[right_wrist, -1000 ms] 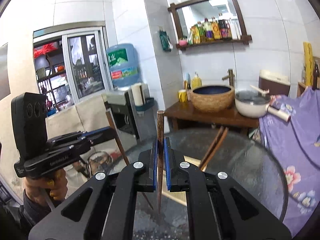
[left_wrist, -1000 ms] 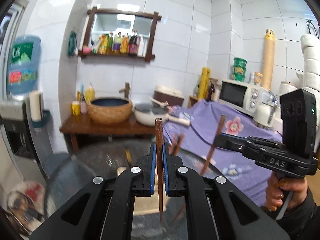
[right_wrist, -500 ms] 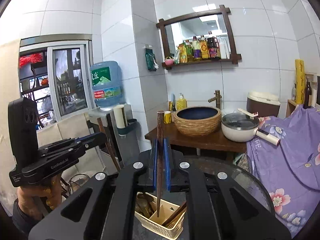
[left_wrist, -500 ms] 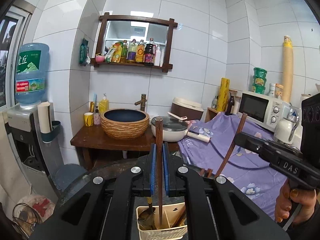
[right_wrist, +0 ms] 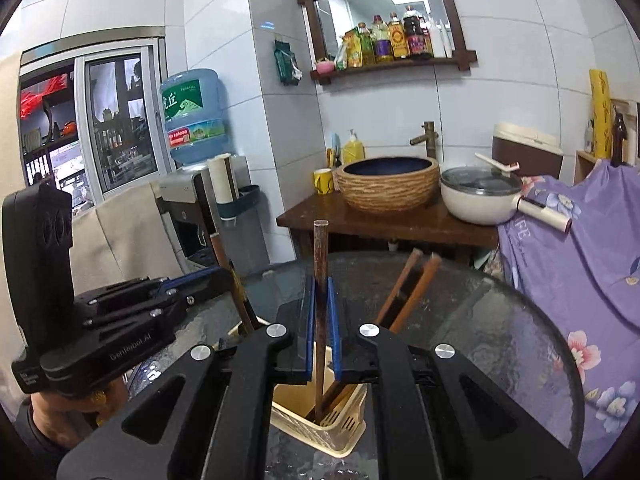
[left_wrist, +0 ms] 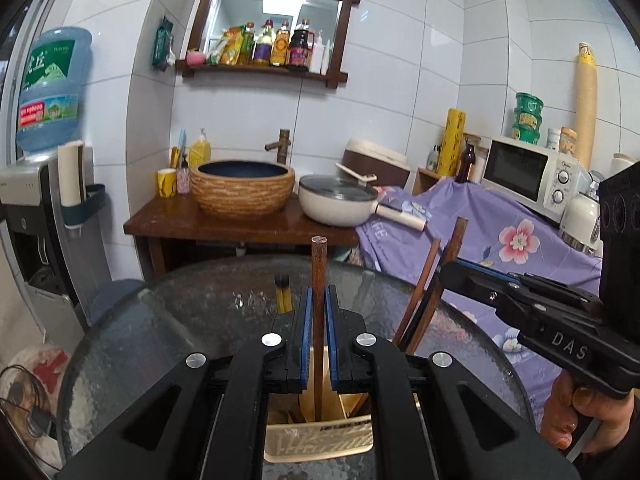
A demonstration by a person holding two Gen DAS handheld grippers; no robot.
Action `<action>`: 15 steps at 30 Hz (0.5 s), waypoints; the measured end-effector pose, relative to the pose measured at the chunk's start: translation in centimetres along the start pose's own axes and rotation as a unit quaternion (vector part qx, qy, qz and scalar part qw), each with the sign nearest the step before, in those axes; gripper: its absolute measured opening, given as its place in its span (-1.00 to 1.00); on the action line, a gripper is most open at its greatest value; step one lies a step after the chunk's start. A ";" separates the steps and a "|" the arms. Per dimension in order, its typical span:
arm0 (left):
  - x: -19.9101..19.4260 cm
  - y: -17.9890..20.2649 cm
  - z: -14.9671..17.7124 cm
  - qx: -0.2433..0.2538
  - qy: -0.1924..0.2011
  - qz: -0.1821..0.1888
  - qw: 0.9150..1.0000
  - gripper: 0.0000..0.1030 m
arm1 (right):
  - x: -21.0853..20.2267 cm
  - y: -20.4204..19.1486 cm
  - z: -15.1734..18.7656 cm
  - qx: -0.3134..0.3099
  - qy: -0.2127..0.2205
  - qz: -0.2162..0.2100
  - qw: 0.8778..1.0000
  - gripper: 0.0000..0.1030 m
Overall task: Organize utensils
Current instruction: 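Lower both wooden chopsticks into the holder and open both tools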
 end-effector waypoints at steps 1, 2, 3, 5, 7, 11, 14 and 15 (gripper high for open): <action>0.2 0.0 0.3 0.001 -0.003 0.000 1.000 -0.87 | 0.1 0.1 0.2 0.002 0.001 0.001 1.000 -0.86; 0.3 0.0 0.6 0.003 -0.004 -0.001 1.000 -0.87 | 0.1 0.3 0.4 0.004 0.003 0.002 1.000 -0.86; 0.3 0.0 0.8 0.004 -0.005 -0.002 1.000 -0.87 | 0.1 0.3 0.5 0.005 0.002 0.002 1.000 -0.86; 0.3 0.0 0.9 0.005 -0.004 -0.003 1.000 -0.87 | 0.1 0.4 0.6 0.005 0.002 0.002 1.000 -0.86; 0.2 0.0 0.9 0.005 -0.003 -0.003 1.000 -0.87 | 0.1 0.5 0.6 0.003 0.005 0.005 1.000 -0.86; 0.1 0.1 0.9 0.003 0.000 -0.003 1.000 -0.82 | -0.3 1.0 0.7 0.019 0.013 0.010 1.000 -0.09; -0.4 0.2 0.9 0.002 0.011 -0.006 1.000 -0.43 | -1.3 1.0 0.3 0.011 0.030 0.024 0.999 0.13; -0.6 0.2 1.0 0.001 0.012 -0.006 1.000 -0.33 | -1.7 0.9 0.2 0.008 0.034 0.022 0.999 0.13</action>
Point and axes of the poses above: each gripper's, at about its wrist camera, not at the fingertips, and x roughly the way its jaws point, y to its right, z to its underside, the point moved 6 cm from there along x, roughly the way its jaws point, and after that the axes turned 15 degrees about y, right-handed, at the moved point
